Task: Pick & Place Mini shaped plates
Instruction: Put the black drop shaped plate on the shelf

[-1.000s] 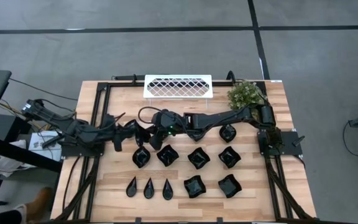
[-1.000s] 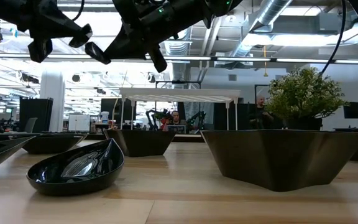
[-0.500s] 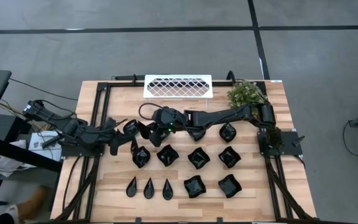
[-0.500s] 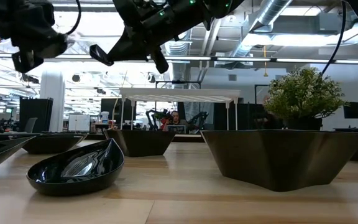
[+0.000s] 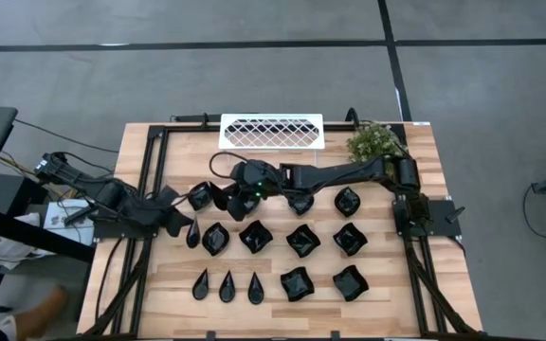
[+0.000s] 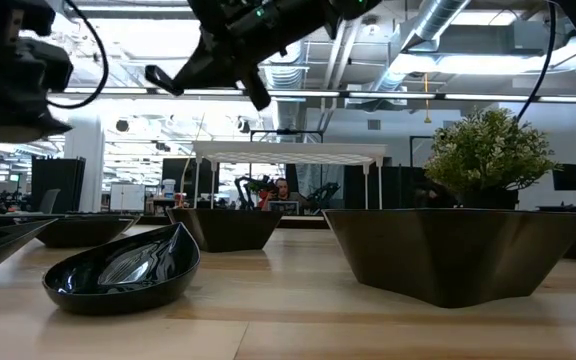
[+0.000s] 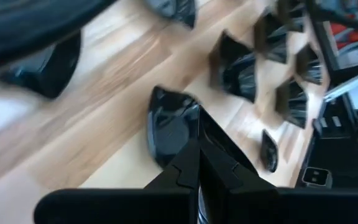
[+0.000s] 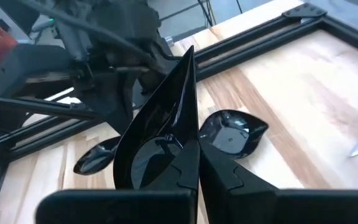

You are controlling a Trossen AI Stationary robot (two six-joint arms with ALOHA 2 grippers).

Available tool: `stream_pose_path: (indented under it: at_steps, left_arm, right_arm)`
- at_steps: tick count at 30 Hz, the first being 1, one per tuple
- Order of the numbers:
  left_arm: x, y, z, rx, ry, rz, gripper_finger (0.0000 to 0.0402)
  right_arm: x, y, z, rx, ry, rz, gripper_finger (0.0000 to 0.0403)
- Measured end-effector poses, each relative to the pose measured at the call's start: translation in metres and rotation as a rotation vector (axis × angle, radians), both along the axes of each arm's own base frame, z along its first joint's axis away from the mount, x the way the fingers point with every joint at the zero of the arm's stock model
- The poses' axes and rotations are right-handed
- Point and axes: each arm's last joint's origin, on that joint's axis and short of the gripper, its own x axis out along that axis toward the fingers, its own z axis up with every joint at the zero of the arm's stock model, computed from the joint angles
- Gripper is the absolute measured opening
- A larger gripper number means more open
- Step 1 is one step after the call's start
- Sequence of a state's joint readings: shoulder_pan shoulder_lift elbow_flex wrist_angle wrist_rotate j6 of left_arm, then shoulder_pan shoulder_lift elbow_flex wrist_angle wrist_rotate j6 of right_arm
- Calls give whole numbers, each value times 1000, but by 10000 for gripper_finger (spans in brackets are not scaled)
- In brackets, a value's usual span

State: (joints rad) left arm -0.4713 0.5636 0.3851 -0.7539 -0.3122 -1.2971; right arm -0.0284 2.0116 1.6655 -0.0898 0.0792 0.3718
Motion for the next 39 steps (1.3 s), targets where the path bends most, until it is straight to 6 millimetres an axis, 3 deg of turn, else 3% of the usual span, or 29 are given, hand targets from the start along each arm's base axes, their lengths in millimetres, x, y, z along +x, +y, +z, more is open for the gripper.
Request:
stream_pose_path:
  at_steps: [16,30,39]
  left_arm:
    - [-4,-1,-6,-59,111,17,3]
    - [9,-11,-36,-35,463,22,3]
    - [13,-13,-45,-16,529,79,3]
  right_arm:
    - [-1,-14,22,-40,43,-37,0]
    - [-1,-24,44,-47,25,-55,0]
    - [-1,-30,46,-48,13,-69,0]
